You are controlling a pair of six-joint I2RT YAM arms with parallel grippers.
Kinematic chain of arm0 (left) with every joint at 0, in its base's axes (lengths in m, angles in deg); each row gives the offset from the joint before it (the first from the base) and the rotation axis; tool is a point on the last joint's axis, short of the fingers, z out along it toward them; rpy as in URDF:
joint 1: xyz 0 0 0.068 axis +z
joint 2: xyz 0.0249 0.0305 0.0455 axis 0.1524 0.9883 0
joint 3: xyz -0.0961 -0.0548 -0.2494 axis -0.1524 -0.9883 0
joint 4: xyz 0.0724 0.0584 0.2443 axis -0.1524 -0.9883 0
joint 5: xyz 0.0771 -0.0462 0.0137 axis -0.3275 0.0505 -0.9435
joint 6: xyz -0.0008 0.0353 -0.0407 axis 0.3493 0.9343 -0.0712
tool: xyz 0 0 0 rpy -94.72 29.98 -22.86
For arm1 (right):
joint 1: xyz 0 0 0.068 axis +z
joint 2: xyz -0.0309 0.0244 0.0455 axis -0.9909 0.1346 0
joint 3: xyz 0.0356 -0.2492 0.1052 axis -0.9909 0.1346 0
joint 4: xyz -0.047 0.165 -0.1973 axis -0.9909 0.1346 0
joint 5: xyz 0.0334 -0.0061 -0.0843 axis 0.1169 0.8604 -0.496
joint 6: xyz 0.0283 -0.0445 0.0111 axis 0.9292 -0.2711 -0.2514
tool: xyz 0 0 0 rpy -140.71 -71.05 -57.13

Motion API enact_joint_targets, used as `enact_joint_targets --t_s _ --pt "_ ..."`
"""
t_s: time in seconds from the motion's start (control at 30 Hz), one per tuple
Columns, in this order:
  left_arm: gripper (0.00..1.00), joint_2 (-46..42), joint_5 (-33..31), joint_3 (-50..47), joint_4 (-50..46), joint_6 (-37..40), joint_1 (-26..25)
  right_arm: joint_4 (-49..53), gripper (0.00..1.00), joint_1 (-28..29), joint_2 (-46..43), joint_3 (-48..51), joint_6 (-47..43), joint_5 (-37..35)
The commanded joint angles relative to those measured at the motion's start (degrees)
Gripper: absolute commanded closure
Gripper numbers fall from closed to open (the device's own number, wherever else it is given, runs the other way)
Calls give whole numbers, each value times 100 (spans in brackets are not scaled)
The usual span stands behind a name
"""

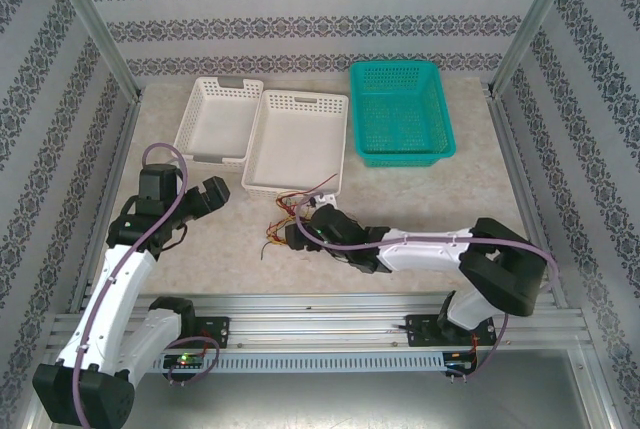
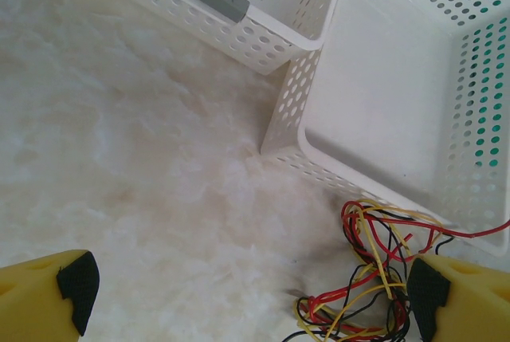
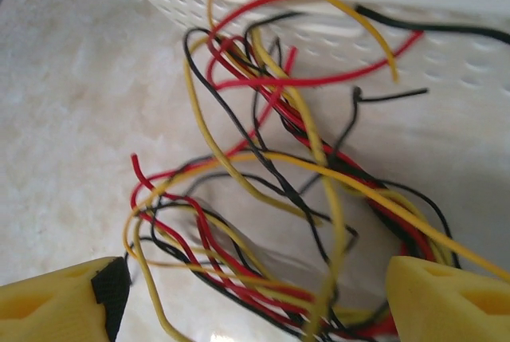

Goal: Untangle the cables

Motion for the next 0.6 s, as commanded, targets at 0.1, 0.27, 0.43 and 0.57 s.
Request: enact_joint_targets --t_s 0.1,0.27,0.43,0.57 --pt "0 45 78 -64 -246 209 -106 491 24 41 334 -580 -429 -715" --pt "0 39 55 -51 -288 236 -187 834 30 62 -20 -509 -758 -706" --pt "0 91 79 -52 -293 245 -265 1564 30 123 -171 -570 -1226 -582" --pt "0 174 100 -33 -289 261 -282 1575 30 106 1 -553 -1483 -454"
